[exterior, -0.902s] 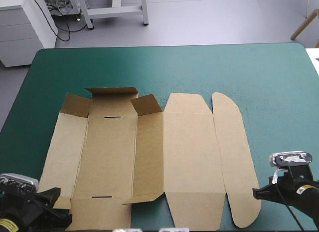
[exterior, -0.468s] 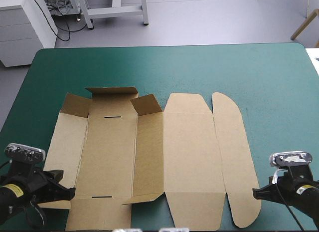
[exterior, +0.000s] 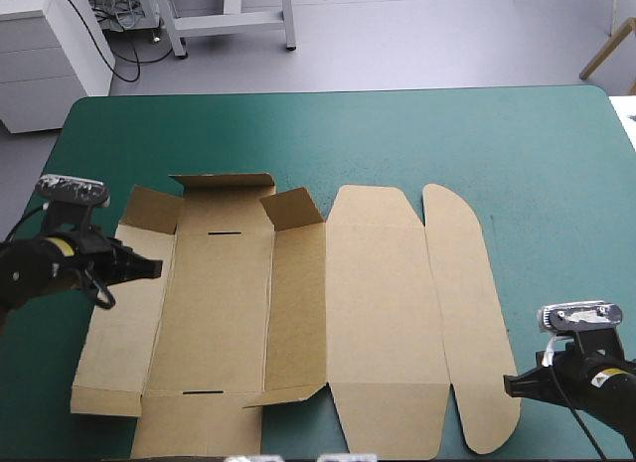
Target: Fold the box
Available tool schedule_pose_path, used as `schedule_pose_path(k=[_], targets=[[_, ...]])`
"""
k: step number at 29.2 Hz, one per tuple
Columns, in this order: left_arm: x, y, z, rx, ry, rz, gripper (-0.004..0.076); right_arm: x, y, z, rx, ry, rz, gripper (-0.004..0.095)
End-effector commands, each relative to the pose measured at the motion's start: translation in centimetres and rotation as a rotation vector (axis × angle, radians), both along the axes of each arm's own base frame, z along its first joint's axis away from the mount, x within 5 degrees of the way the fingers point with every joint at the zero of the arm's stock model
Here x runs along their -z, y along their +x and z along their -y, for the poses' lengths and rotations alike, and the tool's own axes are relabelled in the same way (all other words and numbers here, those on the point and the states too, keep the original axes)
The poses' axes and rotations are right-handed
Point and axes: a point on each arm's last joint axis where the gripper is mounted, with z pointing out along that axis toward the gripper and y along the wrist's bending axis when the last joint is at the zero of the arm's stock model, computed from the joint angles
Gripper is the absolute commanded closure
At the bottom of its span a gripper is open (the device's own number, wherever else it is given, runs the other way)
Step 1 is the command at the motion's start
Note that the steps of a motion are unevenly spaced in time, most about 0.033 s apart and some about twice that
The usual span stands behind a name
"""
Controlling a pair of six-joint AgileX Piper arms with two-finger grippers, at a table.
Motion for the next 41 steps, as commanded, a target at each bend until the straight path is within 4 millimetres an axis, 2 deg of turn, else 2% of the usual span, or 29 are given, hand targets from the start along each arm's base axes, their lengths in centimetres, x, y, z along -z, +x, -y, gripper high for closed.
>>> schedule_pose_path(k=[1,4,8,11,15,20,25,33,41], targets=[[-1.4,2.8,-0.5,-0.042,0.0,0.032,0.0713,-0.9,0.5,0.0,0.007,0.003,0.062,0.0927],[-1.5,4.9,-2.8,-0.123,-0.018,0.008,0.0712,-0.9,0.5,0.0,0.005,0.001,0.062,0.0927],[-1.0,5.8,-7.2,-0.264,-0.064,-0.047,0.0712,-0.9,0.5,0.0,0.005,0.001,0.062,0.0927],[-0.4,5.3,-10.1,-0.259,-0.148,-0.082,0.0712,-0.9,0.5,0.0,0.005,0.001,0.062,0.0927],[-0.1,3.9,-13.9,-0.374,-0.297,-0.067,0.0713,-0.9,0.5,0.0,0.005,0.004,0.063,0.0927],[0.1,1.6,-16.9,-0.469,-0.188,-0.081,0.0713,-0.9,0.5,0.0,0.003,0.002,0.065,0.0927],[1.4,1.2,-17.1,-0.445,-0.166,-0.125,0.0712,-0.9,0.5,0.0,0.003,0.002,0.065,0.0927],[6.3,0.6,-16.2,-0.358,-0.239,-0.251,0.0712,-0.9,0.5,0.0,0.003,0.002,0.063,0.0927],[6.7,0.5,-16.2,-0.358,-0.235,-0.27,0.0702,-0.9,0.5,0.0,0.003,0.004,0.063,0.0927]])
